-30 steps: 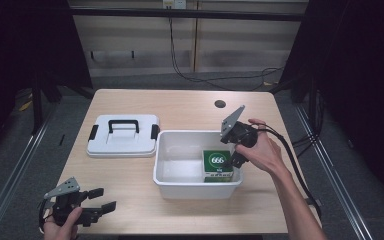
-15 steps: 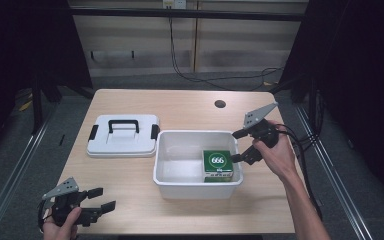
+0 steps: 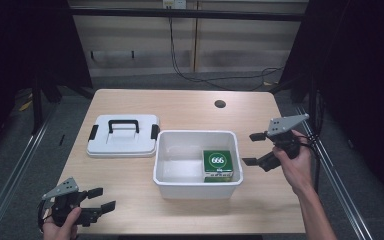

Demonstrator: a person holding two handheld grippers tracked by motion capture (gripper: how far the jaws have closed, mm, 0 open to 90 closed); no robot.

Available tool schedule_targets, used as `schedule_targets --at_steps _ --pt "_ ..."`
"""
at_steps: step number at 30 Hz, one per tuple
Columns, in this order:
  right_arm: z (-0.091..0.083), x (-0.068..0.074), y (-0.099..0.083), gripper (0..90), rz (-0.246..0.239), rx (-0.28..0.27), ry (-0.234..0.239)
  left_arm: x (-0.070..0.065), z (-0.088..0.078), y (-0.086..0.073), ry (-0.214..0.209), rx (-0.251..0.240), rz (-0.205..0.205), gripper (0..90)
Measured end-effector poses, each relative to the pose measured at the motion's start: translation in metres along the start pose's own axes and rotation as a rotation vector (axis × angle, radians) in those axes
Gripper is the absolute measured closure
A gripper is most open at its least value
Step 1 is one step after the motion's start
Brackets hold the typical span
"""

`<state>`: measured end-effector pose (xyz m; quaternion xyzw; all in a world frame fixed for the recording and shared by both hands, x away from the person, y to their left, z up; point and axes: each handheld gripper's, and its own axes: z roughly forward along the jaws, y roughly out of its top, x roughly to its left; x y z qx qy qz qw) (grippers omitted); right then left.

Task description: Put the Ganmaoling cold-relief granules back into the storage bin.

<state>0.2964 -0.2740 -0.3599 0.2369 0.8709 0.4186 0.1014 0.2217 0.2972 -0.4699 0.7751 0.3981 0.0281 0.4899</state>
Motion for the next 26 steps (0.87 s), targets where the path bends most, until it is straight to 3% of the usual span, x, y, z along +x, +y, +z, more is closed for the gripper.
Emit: schedule_targets --at_steps 16,20,26 --pt "-0.02 0.014 -0.064 13.7 0.117 -0.069 -0.134 0.0 0.0 0.0 0.003 -0.005 -0.002 20.4" --pt "-0.025 0.013 -0.082 13.8 0.151 -0.077 -0.142 -0.001 -0.001 0.0 -0.021 -0.015 0.016 18.5" --pt "-0.029 0.009 -0.099 13.2 0.197 -0.093 -0.182 -0.001 -0.001 0.001 -0.018 -0.012 0.018 18.2"
